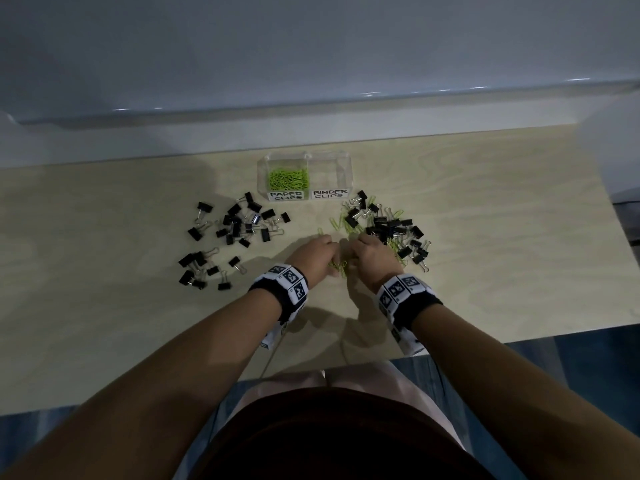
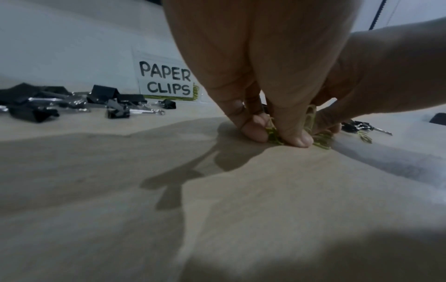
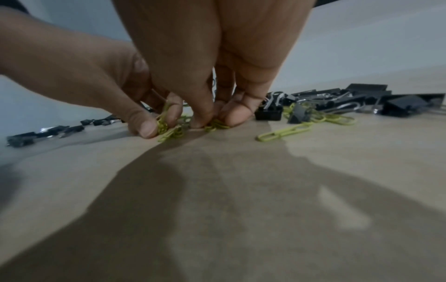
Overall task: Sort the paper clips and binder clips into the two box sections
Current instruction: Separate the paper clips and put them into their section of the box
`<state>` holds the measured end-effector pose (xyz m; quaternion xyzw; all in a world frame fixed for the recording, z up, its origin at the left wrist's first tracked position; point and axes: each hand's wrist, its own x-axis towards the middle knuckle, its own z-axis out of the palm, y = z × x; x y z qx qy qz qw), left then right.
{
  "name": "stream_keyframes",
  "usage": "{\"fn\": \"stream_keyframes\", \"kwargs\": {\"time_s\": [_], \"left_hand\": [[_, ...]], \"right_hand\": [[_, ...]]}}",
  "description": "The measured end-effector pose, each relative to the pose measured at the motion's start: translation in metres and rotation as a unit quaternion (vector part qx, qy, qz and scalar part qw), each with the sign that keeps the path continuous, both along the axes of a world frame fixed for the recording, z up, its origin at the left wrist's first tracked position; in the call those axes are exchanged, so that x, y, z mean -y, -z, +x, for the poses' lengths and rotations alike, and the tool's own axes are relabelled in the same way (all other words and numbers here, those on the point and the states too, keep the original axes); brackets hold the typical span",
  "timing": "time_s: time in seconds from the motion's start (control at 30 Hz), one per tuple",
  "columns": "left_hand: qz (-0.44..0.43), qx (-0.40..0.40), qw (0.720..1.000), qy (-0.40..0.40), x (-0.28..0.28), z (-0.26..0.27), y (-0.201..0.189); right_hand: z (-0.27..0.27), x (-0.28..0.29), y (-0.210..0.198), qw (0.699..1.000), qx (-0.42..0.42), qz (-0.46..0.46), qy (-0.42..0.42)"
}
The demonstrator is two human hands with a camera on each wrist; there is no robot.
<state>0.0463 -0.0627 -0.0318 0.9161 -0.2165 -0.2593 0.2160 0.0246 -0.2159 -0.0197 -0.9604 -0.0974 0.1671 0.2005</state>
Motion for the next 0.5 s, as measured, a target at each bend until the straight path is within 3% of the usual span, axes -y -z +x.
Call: {"fn": "stream_keyframes", "kwargs": {"time_s": [0.1,0.2,0.4,0.5], "left_hand": [[0.013,0.0,1.0,0.01,-0.001,0.0,0.001],[0.047,0.054,0.996,0.061,-0.006,0.0,0.002],[0.08,0.08,0.987,0.114,-0.015,0.0,0.0],[0.082,0.085,0.987,0.113,-0.021,-0.001,0.0]], "right_hand": [[-0.005,0.001,0.005,0.999,-0.012,-0.048,-0.019],[-0.011,0.0,0.005,0.997,0.015,-0.067,-0.026],[-0.015,0.001,0.014,0.996,0.056,-0.042,-0.049],[-0.006,0.001,0.011,0.999,0.019,-0.011,-0.037]]}}
